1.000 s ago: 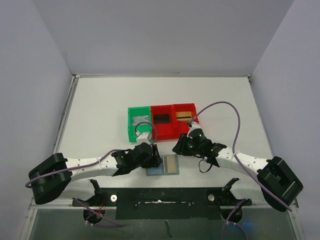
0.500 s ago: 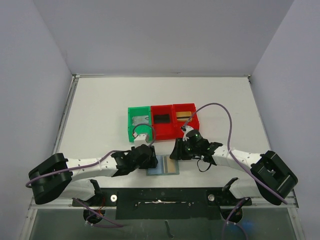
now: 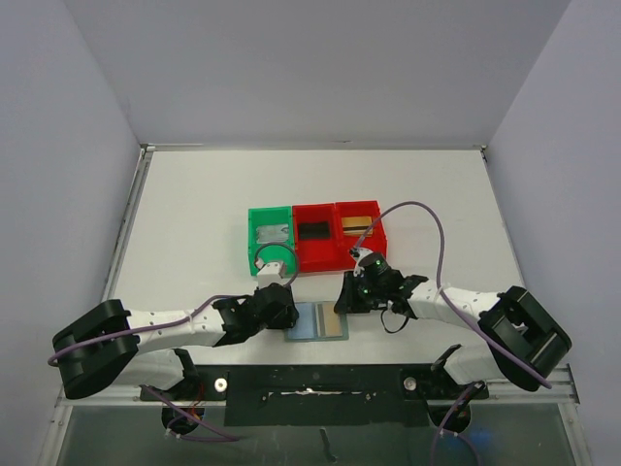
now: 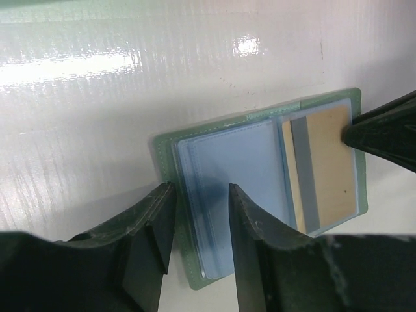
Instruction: Take the credit cards out of the card holder
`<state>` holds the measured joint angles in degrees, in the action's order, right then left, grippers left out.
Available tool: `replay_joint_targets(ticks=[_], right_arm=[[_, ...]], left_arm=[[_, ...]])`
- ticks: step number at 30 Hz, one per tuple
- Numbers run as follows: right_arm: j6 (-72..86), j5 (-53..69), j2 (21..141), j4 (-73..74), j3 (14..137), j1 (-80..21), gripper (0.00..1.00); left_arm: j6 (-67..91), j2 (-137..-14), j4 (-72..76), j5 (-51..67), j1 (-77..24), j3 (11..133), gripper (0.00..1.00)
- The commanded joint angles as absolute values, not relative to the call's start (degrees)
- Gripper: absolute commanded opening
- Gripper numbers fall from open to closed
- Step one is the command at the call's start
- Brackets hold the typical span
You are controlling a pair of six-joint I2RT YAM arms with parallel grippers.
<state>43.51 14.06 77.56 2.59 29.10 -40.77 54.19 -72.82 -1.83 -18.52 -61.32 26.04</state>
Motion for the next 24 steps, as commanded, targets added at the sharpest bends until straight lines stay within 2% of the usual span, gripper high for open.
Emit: replay_joint_targets(ticks=[1,3,8,10,14,21,24], right_arm=[[43.11,14.39,75.39,0.66,31.96,-41.62,0.09],[42.9,14.1,73.84,1.11,31.9,-41.57,0.05],[42.69,14.9,70.05,1.33,30.68,-41.67,0.07],[42.34,16.03,69.41,0.59,30.14,-41.67,0.13],[41.82,14.28,70.61,3.38,31.27,-41.66,0.34],[41.94,12.1,71.87,5.32,32.71,-41.66,0.38],[42.32,6.39,72.93,13.2,35.68,-41.74,0.4]], left_arm=[[54.47,-73.55,-0.65,-14.35,-61.72,25.17,0.32],[54.36,-73.65,-1.66,-14.85,-61.72,25.73,0.31],[54.23,-73.33,-2.84,-15.49,-61.78,26.42,0.26],[54.23,-72.96,-2.73,-15.51,-61.72,26.44,0.25],[54.23,-72.69,-3.01,-15.67,-61.72,26.79,0.22],[54.76,-72.25,-3.18,-15.91,-61.78,26.52,0.21],[54.75,-72.26,-3.48,-16.29,-61.79,26.69,0.21]])
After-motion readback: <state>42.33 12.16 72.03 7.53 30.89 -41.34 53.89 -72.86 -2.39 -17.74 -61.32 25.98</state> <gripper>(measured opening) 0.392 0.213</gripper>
